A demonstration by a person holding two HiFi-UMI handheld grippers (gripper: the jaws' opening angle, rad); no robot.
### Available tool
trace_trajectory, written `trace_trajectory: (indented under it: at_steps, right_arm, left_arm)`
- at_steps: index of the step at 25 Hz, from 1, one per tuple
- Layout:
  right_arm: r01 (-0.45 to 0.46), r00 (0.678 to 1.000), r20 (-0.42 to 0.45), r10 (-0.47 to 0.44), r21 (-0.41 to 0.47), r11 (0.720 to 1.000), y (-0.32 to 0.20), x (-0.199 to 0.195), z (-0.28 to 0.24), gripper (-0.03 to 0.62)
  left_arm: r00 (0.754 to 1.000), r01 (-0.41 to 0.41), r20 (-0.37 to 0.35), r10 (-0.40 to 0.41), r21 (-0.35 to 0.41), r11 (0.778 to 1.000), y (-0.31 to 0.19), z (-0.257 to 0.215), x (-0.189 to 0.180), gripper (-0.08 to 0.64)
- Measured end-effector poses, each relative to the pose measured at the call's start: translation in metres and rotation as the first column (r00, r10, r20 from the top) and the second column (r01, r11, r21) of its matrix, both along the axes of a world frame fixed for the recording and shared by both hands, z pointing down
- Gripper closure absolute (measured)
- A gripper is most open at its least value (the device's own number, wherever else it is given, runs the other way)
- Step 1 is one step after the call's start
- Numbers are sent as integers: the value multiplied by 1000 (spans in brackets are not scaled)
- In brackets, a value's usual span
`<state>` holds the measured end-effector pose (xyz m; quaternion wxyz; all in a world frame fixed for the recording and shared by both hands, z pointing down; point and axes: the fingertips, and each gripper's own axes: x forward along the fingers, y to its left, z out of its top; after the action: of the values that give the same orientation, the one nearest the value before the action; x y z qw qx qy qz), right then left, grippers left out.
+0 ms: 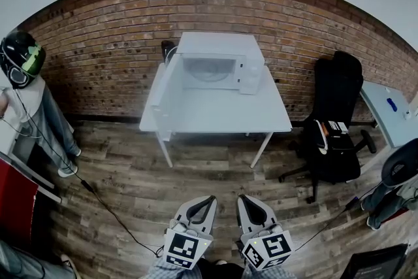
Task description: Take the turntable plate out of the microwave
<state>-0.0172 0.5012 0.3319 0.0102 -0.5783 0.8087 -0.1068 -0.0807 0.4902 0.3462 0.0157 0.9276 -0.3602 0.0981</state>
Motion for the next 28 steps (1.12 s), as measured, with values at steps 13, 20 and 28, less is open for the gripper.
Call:
trace_trajectory:
  at_steps: [13, 20, 28]
  right_arm:
    - [-2, 1000, -19, 2, -16, 1000, 13, 35, 3, 574]
    - [51, 997, -53, -52, -11, 999, 23, 39, 3, 574]
    - [73, 997, -31, -74, -9, 997, -1, 34, 10, 574]
  left_arm:
    - [999, 35, 38, -36, 11, 999, 19, 1, 19, 551]
    - [996, 84, 23, -84, 10, 996, 27, -3, 25, 551]
    - [993, 114, 16, -114, 0, 993, -5, 8, 20, 551]
